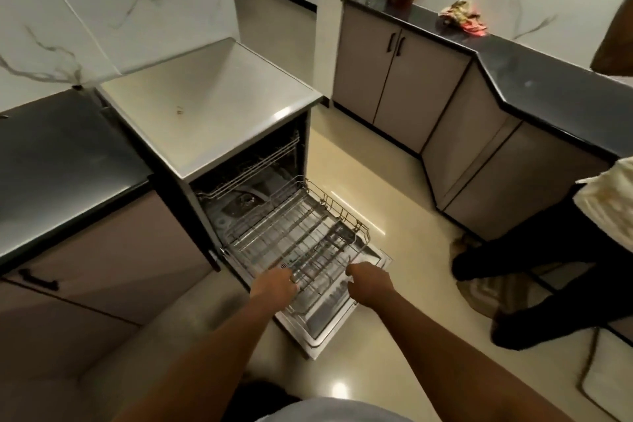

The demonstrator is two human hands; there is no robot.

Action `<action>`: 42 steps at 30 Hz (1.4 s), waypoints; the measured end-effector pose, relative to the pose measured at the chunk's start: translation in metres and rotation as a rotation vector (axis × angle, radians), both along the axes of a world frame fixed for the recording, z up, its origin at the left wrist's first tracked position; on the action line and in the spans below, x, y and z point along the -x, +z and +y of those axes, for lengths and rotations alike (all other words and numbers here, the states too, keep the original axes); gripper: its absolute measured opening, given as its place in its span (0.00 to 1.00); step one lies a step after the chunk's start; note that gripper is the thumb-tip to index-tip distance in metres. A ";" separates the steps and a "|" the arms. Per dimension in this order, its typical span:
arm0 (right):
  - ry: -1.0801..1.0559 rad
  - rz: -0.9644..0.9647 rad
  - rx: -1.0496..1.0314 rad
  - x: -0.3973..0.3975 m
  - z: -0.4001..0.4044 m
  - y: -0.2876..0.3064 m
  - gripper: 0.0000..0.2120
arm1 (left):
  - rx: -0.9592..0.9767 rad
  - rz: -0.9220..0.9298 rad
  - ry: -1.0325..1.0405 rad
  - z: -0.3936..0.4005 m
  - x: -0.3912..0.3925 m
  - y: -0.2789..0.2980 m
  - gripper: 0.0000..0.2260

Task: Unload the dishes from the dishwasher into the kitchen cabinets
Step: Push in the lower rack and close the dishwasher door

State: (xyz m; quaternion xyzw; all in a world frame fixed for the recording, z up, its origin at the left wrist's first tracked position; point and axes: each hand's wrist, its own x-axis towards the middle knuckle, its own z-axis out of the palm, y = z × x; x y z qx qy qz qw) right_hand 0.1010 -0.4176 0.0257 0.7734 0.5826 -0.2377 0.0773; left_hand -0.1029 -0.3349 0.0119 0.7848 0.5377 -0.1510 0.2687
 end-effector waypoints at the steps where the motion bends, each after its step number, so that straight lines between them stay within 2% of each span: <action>1: -0.032 0.018 0.013 -0.008 -0.003 -0.001 0.17 | 0.022 -0.014 0.012 -0.002 -0.006 -0.003 0.16; 12: -0.286 0.164 0.098 -0.080 0.034 -0.039 0.17 | 0.325 -0.206 0.185 0.039 -0.065 -0.075 0.14; 19: -0.444 0.328 0.141 -0.115 0.077 -0.092 0.15 | 0.478 -0.277 0.358 0.062 -0.093 -0.127 0.15; 22: -0.516 0.394 0.178 -0.120 0.086 -0.122 0.13 | 0.576 -0.310 0.469 0.063 -0.103 -0.142 0.12; 24: -0.617 0.501 0.228 -0.127 0.098 -0.157 0.13 | 0.662 -0.348 0.621 0.069 -0.116 -0.164 0.08; 28: -0.807 0.729 0.341 -0.144 0.122 -0.233 0.10 | 0.859 -0.468 1.048 0.076 -0.148 -0.221 0.08; 32: -1.137 0.902 0.384 -0.159 0.155 -0.288 0.10 | 0.960 -0.609 1.363 0.080 -0.181 -0.270 0.18; 35: -1.228 0.930 0.393 -0.173 0.175 -0.341 0.14 | 1.019 -0.718 1.612 0.083 -0.201 -0.327 0.27; 37: -1.357 0.990 0.424 -0.175 0.183 -0.366 0.09 | 1.061 -0.793 1.807 0.086 -0.212 -0.358 0.31; 38: -1.369 0.982 0.437 -0.175 0.186 -0.381 0.06 | 1.063 -0.832 1.906 0.086 -0.218 -0.374 0.31; 41: -1.446 0.984 0.466 -0.173 0.188 -0.413 0.08 | 1.007 -0.942 2.153 0.089 -0.231 -0.403 0.29; 42: -1.465 1.005 0.473 -0.173 0.191 -0.417 0.08 | 0.991 -0.994 2.220 0.091 -0.235 -0.409 0.32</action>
